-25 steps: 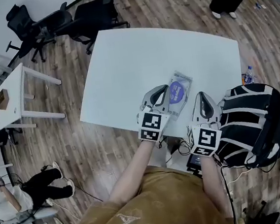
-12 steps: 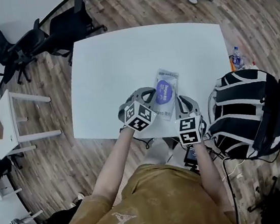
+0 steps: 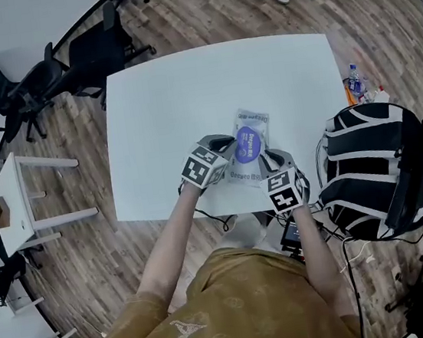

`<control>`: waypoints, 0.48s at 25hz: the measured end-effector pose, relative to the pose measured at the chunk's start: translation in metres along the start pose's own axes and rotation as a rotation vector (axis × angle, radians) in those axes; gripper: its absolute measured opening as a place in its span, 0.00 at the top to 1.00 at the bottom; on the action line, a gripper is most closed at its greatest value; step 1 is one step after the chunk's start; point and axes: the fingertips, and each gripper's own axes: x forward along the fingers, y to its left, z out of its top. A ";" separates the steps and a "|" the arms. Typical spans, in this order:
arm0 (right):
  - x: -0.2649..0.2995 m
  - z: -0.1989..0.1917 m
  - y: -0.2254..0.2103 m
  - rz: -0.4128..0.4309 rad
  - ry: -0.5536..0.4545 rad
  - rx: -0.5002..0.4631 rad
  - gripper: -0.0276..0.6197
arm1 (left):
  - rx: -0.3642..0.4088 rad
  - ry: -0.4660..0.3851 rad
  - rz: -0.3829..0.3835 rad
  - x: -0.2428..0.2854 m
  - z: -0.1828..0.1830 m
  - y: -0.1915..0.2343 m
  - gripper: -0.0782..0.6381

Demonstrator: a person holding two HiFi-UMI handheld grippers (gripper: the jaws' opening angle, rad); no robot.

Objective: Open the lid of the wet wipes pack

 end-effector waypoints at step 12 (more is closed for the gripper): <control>0.025 -0.022 0.031 0.041 0.169 0.028 0.82 | -0.051 0.148 -0.099 0.025 0.012 0.010 0.83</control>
